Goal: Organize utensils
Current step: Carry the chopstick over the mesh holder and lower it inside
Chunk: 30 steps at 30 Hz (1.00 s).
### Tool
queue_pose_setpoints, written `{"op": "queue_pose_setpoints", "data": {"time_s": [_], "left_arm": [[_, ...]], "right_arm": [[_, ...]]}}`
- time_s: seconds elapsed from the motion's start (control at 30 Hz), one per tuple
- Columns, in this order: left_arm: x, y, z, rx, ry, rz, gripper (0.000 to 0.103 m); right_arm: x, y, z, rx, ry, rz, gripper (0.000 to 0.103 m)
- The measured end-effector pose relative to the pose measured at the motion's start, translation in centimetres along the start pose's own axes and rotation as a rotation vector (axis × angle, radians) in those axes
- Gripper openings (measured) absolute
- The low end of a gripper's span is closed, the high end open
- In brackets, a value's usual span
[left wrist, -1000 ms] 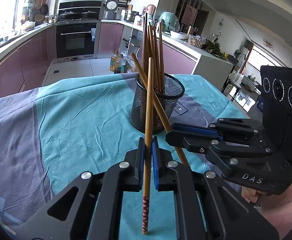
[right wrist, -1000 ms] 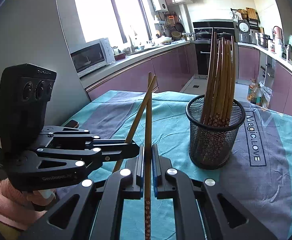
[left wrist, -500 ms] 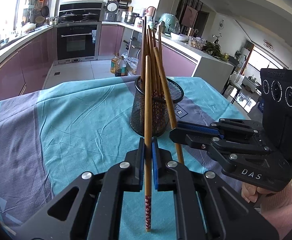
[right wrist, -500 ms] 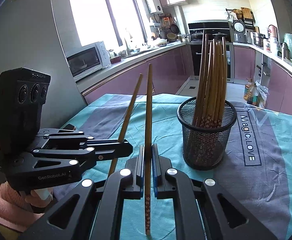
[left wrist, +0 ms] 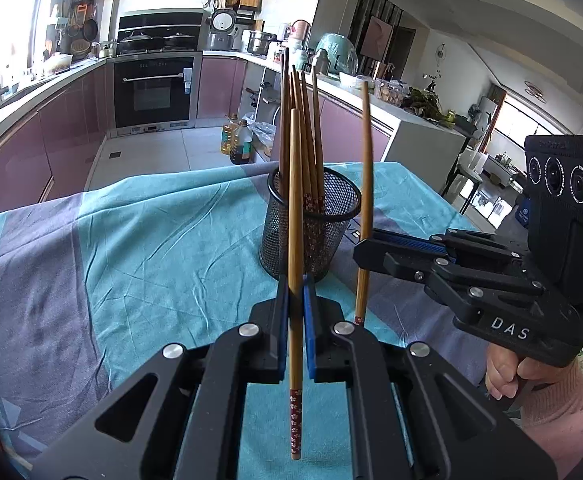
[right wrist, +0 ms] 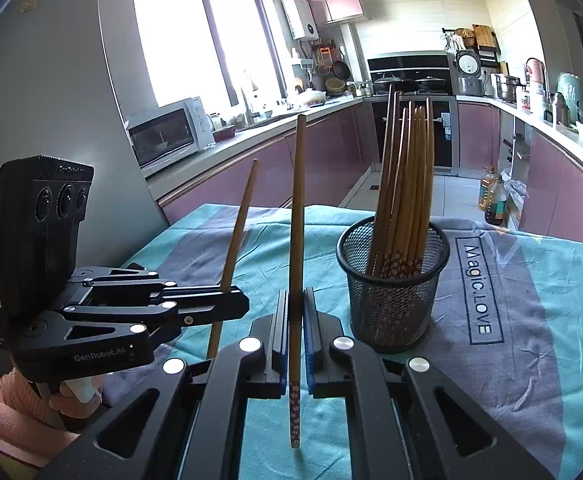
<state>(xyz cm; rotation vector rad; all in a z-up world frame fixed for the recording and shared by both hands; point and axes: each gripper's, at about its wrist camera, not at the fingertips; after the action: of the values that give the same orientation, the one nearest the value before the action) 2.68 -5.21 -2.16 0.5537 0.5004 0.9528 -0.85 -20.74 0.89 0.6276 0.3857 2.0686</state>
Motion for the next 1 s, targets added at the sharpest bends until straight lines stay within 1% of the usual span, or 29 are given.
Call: {"op": "queue_pose_setpoints", "data": {"time_s": [0.63, 1.0], "left_arm": [[-0.4, 1.0, 1.3, -0.043, -0.019, -0.001, 0.007], [-0.4, 2.2, 2.7, -0.08, -0.028, -0.008, 0.007]], "right_arm": [[-0.6, 1.3, 1.0, -0.051, 0.003, -0.02, 0.006], [-0.9, 1.9, 2.0, -0.086, 0.016, -0.04, 0.006]]}}
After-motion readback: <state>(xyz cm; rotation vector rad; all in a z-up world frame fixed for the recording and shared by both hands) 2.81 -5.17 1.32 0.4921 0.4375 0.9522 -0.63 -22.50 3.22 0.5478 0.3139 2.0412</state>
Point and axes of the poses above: each gripper's, at about its wrist camera, not at the fingertips, and y roughly against the way its jaws point, x to its left, z to its top, and after that the axes turned 4 degrees about z, right-handed
